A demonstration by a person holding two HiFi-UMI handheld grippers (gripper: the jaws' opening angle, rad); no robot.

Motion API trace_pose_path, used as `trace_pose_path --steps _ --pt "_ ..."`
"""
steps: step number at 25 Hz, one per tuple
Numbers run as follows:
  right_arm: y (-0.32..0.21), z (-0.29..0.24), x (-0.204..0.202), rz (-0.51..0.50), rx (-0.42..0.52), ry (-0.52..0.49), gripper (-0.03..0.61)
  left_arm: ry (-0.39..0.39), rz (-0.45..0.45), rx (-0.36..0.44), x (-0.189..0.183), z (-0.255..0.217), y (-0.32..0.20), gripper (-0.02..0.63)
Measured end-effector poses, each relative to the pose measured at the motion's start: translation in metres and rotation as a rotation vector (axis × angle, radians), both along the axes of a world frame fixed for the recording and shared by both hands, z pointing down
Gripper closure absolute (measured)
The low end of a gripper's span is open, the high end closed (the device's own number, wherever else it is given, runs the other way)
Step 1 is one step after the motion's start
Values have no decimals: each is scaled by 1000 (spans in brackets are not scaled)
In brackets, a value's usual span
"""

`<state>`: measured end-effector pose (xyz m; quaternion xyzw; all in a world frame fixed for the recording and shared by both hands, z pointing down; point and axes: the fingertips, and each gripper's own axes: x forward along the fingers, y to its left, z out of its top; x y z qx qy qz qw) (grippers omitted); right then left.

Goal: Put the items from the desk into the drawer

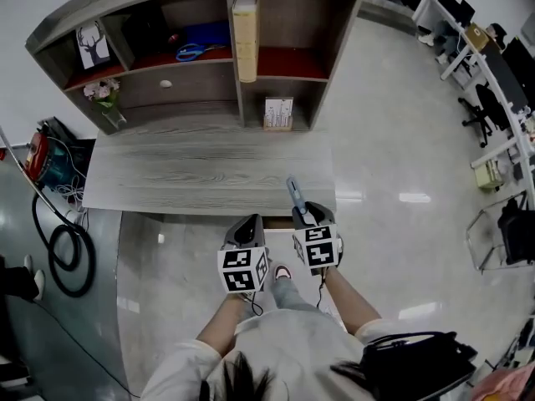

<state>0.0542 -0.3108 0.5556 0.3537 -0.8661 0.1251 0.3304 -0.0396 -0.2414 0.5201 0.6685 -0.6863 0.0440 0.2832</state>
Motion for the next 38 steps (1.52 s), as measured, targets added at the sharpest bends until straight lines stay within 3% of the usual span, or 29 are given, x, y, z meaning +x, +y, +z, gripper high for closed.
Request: trace_pose_path --steps 15,26,38 --pt "57 0 -3 38 -14 3 459 5 59 -6 -5 2 39 615" --pt "103 42 -9 43 -91 38 459 26 72 -87 -16 42 72 615" --pt "117 97 3 40 -191 106 459 40 76 -156 -12 91 85 615"
